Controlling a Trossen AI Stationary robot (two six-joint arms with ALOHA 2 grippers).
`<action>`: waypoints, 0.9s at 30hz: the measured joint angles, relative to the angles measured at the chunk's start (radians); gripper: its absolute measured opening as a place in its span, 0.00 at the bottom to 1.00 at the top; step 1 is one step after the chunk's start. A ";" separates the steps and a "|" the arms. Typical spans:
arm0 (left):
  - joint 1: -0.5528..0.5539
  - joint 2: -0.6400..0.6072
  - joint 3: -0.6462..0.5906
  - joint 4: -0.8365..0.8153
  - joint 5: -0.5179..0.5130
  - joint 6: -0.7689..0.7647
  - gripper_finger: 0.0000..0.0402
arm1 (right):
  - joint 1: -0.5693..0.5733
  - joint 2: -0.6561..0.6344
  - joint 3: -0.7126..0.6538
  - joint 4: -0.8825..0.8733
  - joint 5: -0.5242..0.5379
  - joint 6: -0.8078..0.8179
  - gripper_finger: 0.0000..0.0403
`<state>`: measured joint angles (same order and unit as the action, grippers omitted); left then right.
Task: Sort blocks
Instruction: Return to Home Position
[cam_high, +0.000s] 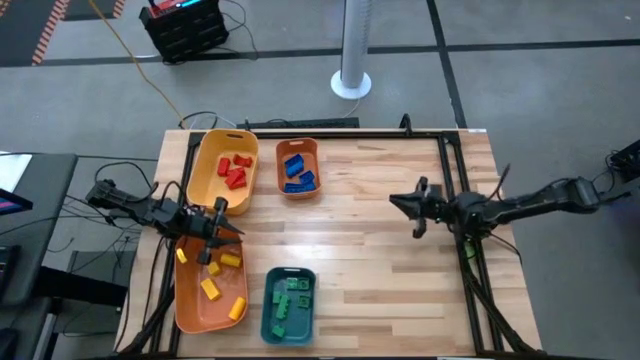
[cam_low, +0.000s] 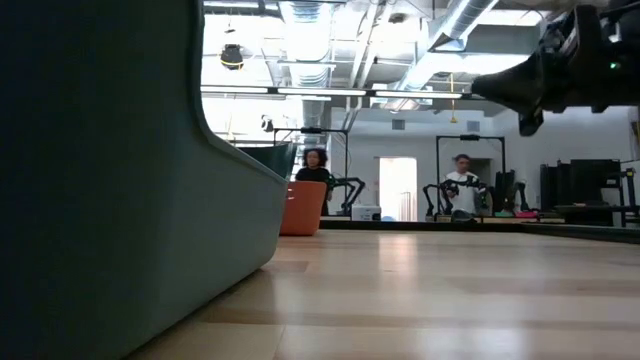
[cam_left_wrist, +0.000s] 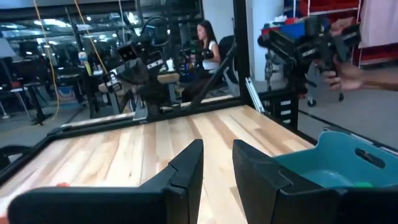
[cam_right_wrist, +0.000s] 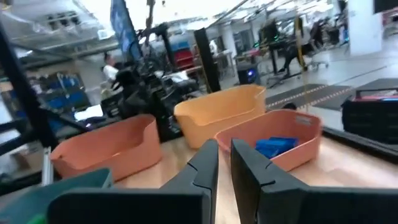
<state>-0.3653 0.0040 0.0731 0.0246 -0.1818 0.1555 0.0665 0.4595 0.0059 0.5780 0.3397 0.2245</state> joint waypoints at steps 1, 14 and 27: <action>0.000 0.000 0.000 0.004 0.000 0.000 0.20 | -0.009 -0.041 0.000 -0.037 0.000 0.015 0.13; 0.000 0.000 0.000 -0.014 -0.005 0.051 0.20 | -0.046 -0.454 0.000 -0.472 -0.043 0.137 0.13; 0.000 0.000 0.006 -0.096 -0.015 0.015 0.20 | -0.045 -0.420 0.001 -0.519 -0.043 0.134 0.13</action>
<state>-0.3656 0.0044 0.0790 -0.0713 -0.1970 0.1703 0.0212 0.0393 0.0071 0.0595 0.2962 0.3588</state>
